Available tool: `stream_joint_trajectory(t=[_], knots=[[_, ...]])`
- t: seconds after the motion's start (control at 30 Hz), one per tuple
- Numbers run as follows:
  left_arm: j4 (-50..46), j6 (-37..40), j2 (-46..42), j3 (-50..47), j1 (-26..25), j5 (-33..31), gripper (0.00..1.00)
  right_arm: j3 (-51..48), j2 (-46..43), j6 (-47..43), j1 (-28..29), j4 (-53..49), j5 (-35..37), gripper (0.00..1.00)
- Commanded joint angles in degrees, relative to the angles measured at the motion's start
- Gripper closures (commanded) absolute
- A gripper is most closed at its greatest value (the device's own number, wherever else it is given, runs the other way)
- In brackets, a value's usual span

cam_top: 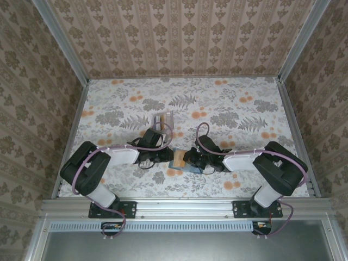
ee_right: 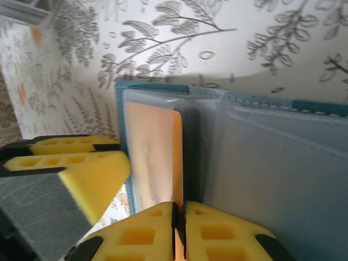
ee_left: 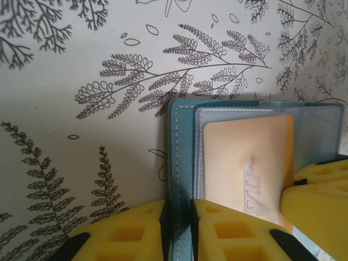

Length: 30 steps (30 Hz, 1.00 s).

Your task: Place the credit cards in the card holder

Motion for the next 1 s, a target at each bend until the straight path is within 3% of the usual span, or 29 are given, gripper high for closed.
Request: stream_joint_trajectory(t=[0.0,0.43,0.53,0.77,0.97], knots=[[-0.89,-1.32,1.0,-0.94,-0.97,2.3,0.8,1.28,2.14,2.0,0.66,-3.17,1.21,0.82],[-0.98,-2.09,0.89,-0.44,-1.0,3.05,0.8,2.24,-1.65,0.21,0.52,-9.01,1.12,0.66],[0.75,-2.87,1.45,-0.45,-1.07,4.02,0.81,3.07,0.95,0.84,0.52,-5.23,-0.7,0.74],[1.68,-3.97,1.48,-0.62,-1.18,5.82,0.81,6.03,4.57,0.78,0.68,-5.25,-2.71,0.67],[0.62,-4.79,-0.84,-1.62,-0.59,5.46,0.82,6.04,2.06,-0.85,-0.19,-9.16,-2.52,0.64]])
